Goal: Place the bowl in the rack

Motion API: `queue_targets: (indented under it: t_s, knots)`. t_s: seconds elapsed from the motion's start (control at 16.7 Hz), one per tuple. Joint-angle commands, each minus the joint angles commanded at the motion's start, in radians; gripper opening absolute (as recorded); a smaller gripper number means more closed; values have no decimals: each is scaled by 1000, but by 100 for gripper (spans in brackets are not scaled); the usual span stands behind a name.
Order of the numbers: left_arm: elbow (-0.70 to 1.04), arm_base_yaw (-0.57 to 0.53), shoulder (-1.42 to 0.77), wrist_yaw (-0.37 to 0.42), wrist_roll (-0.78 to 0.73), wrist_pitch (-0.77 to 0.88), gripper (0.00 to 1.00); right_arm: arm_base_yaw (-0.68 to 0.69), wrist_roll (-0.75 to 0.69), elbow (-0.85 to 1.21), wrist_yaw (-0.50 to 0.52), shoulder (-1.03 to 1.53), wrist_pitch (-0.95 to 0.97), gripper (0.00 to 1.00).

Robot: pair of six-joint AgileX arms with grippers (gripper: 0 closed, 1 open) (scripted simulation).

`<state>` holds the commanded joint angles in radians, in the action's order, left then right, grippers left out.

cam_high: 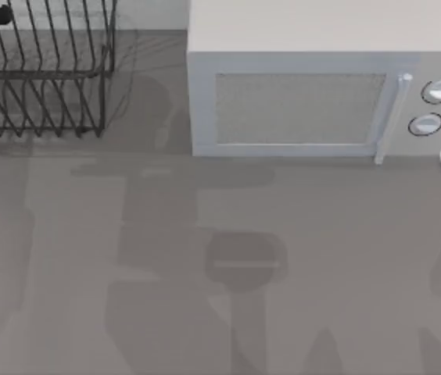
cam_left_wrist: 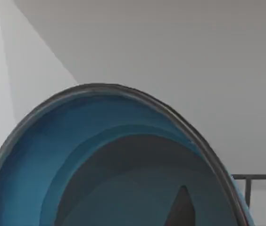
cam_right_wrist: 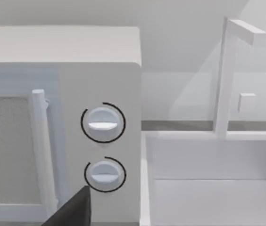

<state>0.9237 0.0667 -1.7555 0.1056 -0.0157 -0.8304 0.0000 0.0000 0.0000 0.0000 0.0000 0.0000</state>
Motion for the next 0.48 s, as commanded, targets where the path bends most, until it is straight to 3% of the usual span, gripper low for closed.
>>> queue_targets:
  t_s: [0.24,0.48]
  knots:
    - [0,0,0,0,0,0,98,0,0,0,0,0,0,100]
    - [0,0,0,0,0,0,100,0,0,0,0,0,0,100]
